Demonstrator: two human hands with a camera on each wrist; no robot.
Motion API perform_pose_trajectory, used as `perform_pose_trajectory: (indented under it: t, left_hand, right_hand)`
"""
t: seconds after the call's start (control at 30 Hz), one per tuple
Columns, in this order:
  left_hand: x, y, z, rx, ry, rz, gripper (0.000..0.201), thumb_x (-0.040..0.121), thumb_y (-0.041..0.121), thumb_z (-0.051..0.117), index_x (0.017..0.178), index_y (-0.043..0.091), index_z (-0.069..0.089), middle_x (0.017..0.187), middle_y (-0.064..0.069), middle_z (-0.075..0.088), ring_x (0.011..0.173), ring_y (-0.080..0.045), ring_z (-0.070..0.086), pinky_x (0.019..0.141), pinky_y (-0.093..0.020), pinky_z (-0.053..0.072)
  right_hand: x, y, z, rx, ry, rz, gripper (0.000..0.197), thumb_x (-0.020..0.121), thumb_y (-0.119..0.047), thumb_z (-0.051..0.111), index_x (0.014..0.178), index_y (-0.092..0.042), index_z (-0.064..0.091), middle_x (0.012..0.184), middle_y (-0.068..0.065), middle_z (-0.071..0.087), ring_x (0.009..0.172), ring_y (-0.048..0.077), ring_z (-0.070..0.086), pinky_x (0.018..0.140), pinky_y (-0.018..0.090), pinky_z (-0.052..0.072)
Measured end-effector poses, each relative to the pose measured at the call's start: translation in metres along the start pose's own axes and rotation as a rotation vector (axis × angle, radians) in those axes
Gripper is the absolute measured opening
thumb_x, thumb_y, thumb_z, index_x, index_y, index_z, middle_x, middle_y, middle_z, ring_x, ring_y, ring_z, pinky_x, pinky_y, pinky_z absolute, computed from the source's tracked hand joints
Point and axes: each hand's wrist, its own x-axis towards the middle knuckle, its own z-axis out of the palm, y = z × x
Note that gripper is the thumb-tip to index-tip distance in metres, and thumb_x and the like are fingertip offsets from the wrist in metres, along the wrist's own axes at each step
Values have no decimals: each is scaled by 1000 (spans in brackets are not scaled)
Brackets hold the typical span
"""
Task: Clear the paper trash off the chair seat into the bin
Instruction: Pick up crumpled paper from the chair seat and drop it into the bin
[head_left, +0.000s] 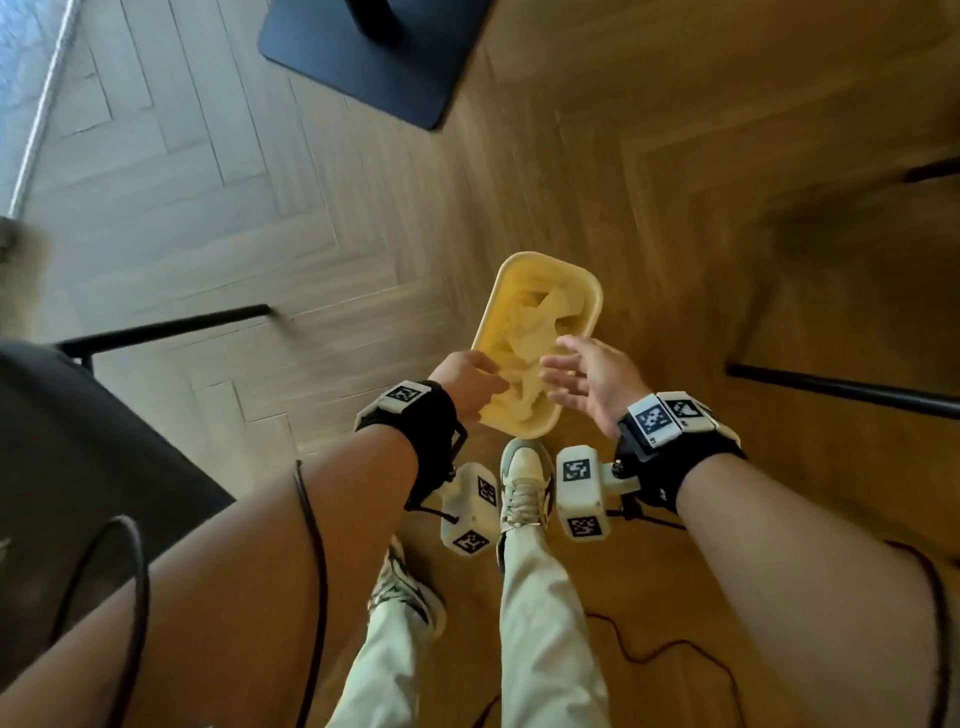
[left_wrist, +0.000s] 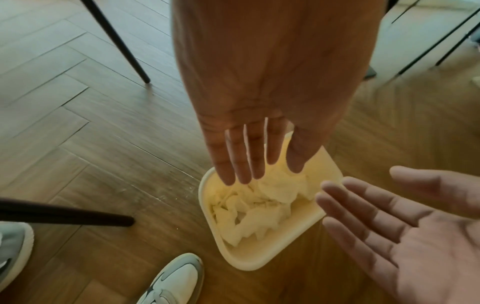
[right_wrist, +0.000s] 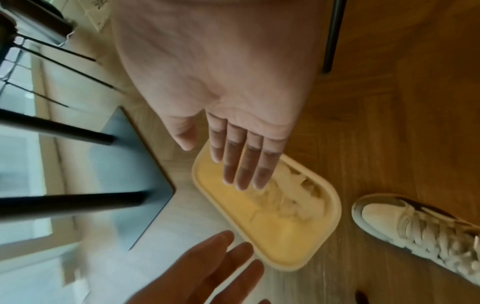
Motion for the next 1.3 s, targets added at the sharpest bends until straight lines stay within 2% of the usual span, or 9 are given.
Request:
perform_pose_trajectory:
  t: [0.13, 0.4, 0.57, 0.67, 0.8, 0.93, 1.03, 1.17, 1.3]
  left_hand:
    - [-80, -22, -47, -115, 76, 40, 9, 90, 19, 60, 93, 11, 62, 81, -8, 62, 67, -19, 57, 59, -30, 48]
    - [-233, -128, -194, -360, 341, 70, 26, 96, 23, 52, 112, 4, 59, 93, -12, 66, 82, -23, 64, 78, -37, 56]
    - [-266, -257, -285, -168, 772, -98, 21, 86, 31, 61, 100, 15, 64, 100, -8, 67, 91, -21, 65, 85, -41, 56]
    - [-268, -316, -330, 28, 1092, -221, 46, 77, 40, 64, 115, 15, 59, 126, -13, 54, 116, -34, 50, 96, -42, 46]
    - [-250, -351, -356, -5, 1001, -255, 81, 69, 58, 67, 138, 29, 37, 148, -8, 28, 133, -38, 29, 105, -53, 37]
    - [-219, -367, -356, -125, 911, -259, 90, 68, 47, 74, 143, 28, 28, 146, -9, 30, 132, -38, 32, 100, -50, 40]
    - [-211, -374, -344, -72, 960, -243, 84, 78, 31, 69, 146, 21, 21, 147, -13, 32, 132, -37, 34, 101, -48, 41]
    - [-212, -390, -323, -6, 856, -128, 64, 85, 31, 63, 140, 17, 34, 143, -11, 41, 131, -29, 42, 109, -43, 33]
    - [-222, -410, -315, -223, 750, 17, 48, 83, 22, 67, 128, 20, 49, 128, -3, 53, 117, -21, 54, 96, -35, 46]
  right_hand:
    - [-57, -10, 52, -107, -118, -67, 34, 97, -28, 47, 123, -8, 56, 95, 10, 69, 85, 22, 66, 72, 34, 53]
    - [-156, 13, 220, -774, -509, -344, 8, 95, -20, 53, 98, -15, 59, 92, 10, 68, 82, 25, 65, 65, 31, 49]
    - [-190, 61, 309, -1068, -623, -423, 11, 94, -24, 55, 100, -18, 62, 91, 6, 69, 85, 20, 67, 64, 24, 50]
    - [-199, 88, 349, -1191, -625, -472, 6, 93, -28, 57, 96, -24, 62, 87, -1, 68, 81, 13, 67, 73, 27, 55]
    - [-210, 116, 394, -1258, -637, -481, 7, 93, -26, 57, 99, -24, 61, 91, -2, 66, 84, 12, 66, 72, 24, 53]
    - [-212, 139, 434, -1316, -600, -535, 11, 90, -31, 60, 100, -27, 62, 95, -4, 66, 86, 10, 66, 78, 31, 57]
    - [-210, 151, 466, -1301, -546, -603, 20, 86, -34, 63, 105, -26, 61, 98, -5, 65, 90, 11, 64, 81, 35, 56]
    - [-205, 158, 507, -1313, -455, -707, 45, 83, -33, 68, 123, -22, 52, 112, -3, 58, 102, 12, 57, 86, 30, 52]
    - [-190, 161, 529, -1670, -476, -682, 70, 78, -32, 71, 140, -26, 38, 136, 2, 46, 125, 21, 45, 100, 38, 45]
